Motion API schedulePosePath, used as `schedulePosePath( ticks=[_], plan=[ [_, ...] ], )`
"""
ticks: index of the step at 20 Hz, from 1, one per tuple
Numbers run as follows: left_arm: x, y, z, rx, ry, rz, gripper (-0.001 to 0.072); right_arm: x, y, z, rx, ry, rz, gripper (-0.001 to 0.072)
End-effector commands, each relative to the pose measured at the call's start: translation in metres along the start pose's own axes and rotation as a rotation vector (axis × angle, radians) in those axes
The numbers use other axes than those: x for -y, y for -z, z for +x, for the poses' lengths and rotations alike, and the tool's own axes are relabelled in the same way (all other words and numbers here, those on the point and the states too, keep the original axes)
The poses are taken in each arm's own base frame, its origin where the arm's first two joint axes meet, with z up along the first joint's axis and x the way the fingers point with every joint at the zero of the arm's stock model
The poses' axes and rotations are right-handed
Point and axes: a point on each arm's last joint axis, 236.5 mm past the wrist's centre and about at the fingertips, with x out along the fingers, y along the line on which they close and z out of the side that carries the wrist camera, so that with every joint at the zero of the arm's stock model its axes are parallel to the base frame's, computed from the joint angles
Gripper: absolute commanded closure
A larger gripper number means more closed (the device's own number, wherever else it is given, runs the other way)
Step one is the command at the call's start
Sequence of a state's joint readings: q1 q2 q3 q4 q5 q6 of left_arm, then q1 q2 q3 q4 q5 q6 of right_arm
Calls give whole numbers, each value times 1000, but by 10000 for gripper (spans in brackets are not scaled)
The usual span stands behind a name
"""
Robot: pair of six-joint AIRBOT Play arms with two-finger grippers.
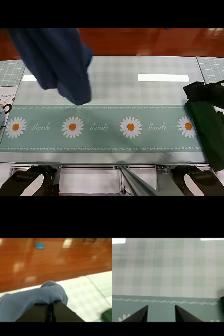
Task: Fold the shirts.
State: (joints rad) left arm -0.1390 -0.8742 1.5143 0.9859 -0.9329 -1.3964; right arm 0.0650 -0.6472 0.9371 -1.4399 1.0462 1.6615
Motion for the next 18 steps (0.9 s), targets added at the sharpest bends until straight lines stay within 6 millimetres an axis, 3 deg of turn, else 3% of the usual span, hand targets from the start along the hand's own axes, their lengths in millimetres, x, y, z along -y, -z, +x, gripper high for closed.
schedulePosePath(
  ticks=[1, 3, 5, 7, 10, 12, 13, 14, 15, 16, 18],
  plan=[
    [69, 11, 18, -13, 183, 3, 694, -1, 3, -5, -8, -3, 13, 315],
    [81, 51, 46, -94, 216, -13, 693, -3, 5, -5, -16, -10, 21, 315],
    [64, 108, 72, -212, 173, -90, 693, -5, 6, -5, -21, -20, 27, 315],
    [38, 178, 87, -345, 109, -174, 693, -7, 7, -5, -22, -30, 32, 316],
    [10, 292, 82, -575, 39, -238, 692, -12, 5, -5, -18, -47, 42, 316],
    [-12, 347, 70, -693, -21, -267, 692, -15, 5, -4, -18, -63, 51, 315],
    [-17, 368, 61, -759, -34, -284, 692, -18, 6, -2, -24, -75, 58, 315],
    [-16, 384, 51, -836, -33, -294, 622, -22, 7, 0, -37, -91, 69, 315],
    [-13, 392, 43, -887, -16, -279, 362, -26, 9, 4, -51, -110, 78, 316],
    [-12, 394, 39, -908, 3, -250, 207, -30, 10, 9, -64, -129, 80, 316],
    [-28, 383, 27, -965, -16, -130, 204, -31, 4, 17, -56, -139, 89, 316]
  ],
)
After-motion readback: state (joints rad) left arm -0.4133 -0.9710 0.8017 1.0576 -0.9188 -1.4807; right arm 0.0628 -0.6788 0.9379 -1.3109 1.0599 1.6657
